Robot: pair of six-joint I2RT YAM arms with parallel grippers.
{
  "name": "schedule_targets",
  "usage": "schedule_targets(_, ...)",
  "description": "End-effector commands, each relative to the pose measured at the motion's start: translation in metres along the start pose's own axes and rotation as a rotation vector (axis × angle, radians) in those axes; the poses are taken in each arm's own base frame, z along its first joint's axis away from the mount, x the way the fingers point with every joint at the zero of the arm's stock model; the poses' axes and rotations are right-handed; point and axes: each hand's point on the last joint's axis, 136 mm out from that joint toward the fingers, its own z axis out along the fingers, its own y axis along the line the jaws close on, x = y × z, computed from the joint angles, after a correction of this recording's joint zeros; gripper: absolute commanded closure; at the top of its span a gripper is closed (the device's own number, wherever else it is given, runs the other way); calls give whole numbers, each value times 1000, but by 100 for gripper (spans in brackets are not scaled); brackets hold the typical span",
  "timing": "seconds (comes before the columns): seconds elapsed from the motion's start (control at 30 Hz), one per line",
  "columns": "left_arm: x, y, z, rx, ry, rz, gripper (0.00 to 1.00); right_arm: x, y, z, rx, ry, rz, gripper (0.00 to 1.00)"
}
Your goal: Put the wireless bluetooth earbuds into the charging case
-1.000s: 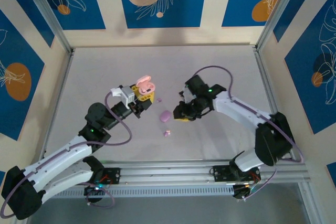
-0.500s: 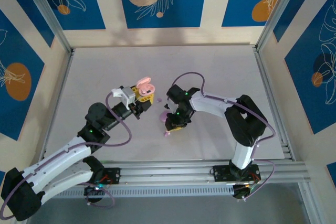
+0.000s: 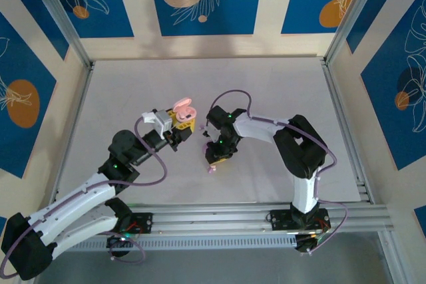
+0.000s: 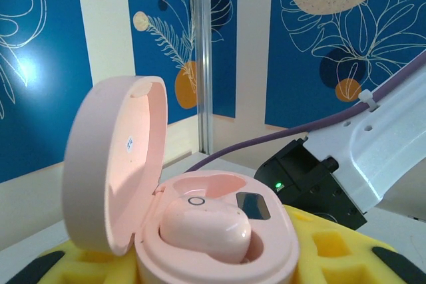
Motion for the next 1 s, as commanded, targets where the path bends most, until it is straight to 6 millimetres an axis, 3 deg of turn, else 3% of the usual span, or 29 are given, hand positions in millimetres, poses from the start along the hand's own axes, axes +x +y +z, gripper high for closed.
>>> schedule_targets(0.0, -13, -1, 1, -4, -37, 17, 77, -1, 7, -1, -27, 17, -26, 65)
schedule_targets(0.63, -10, 0, 5, -5, -33, 7, 77, 5, 5, 11, 12, 66, -52, 64)
schedule_targets(0.97, -12, 0, 4, -5, -37, 7, 77, 5, -16, 9, 125, 50, -3, 69)
